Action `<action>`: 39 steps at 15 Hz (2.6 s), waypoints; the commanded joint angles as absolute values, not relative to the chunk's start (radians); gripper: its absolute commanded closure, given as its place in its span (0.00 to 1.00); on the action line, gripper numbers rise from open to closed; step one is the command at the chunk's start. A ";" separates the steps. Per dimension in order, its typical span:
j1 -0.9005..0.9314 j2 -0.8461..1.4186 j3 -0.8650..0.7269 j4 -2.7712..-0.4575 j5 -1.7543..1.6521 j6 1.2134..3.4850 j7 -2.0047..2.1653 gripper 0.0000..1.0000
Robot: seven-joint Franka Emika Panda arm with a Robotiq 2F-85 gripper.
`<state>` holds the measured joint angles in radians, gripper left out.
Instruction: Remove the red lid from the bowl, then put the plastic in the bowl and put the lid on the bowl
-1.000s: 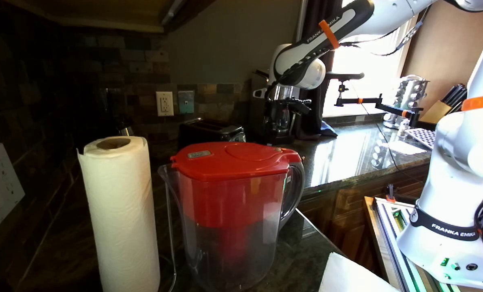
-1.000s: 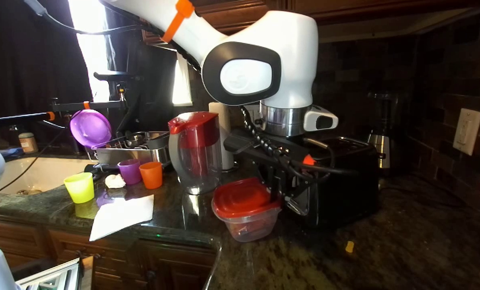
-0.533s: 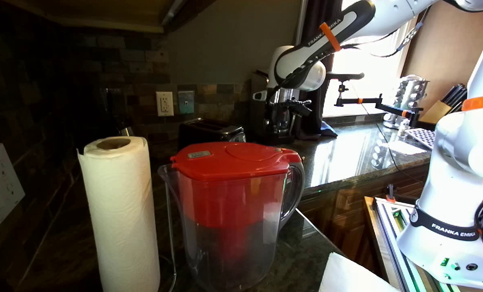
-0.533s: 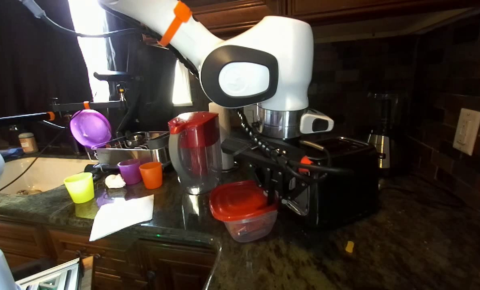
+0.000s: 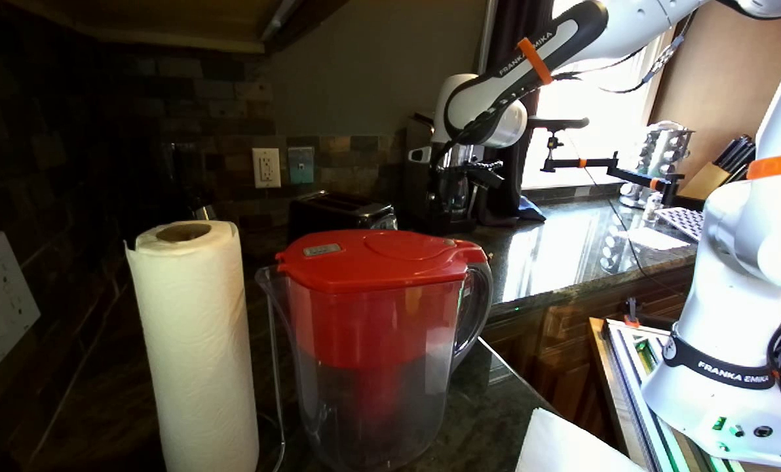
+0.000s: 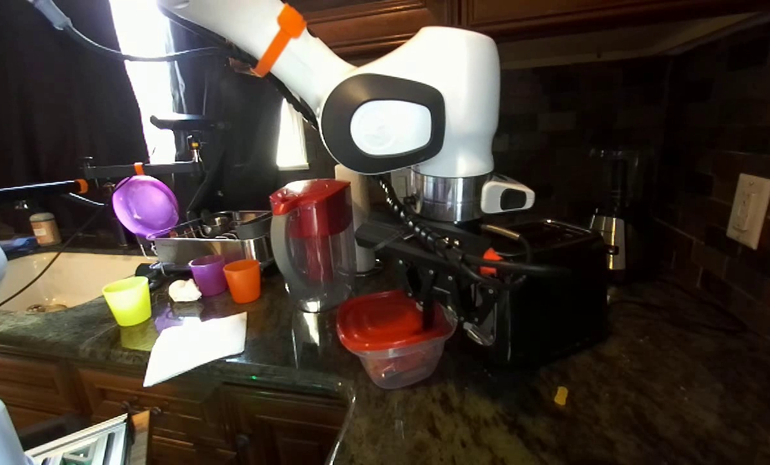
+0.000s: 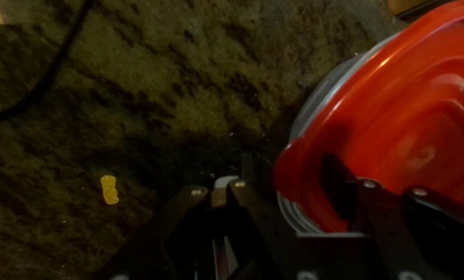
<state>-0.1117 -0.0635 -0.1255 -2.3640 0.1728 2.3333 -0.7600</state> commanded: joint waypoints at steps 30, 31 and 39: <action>-0.065 -0.500 -0.157 -2.463 0.102 2.170 -0.616 0.00; -0.065 -0.509 -0.158 -2.460 0.105 2.153 -0.606 0.00; -0.052 -0.502 -0.169 -2.433 0.107 2.110 -0.534 0.00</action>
<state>-0.0813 -0.4999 -0.1441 -2.4348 0.1232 2.1119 -0.5476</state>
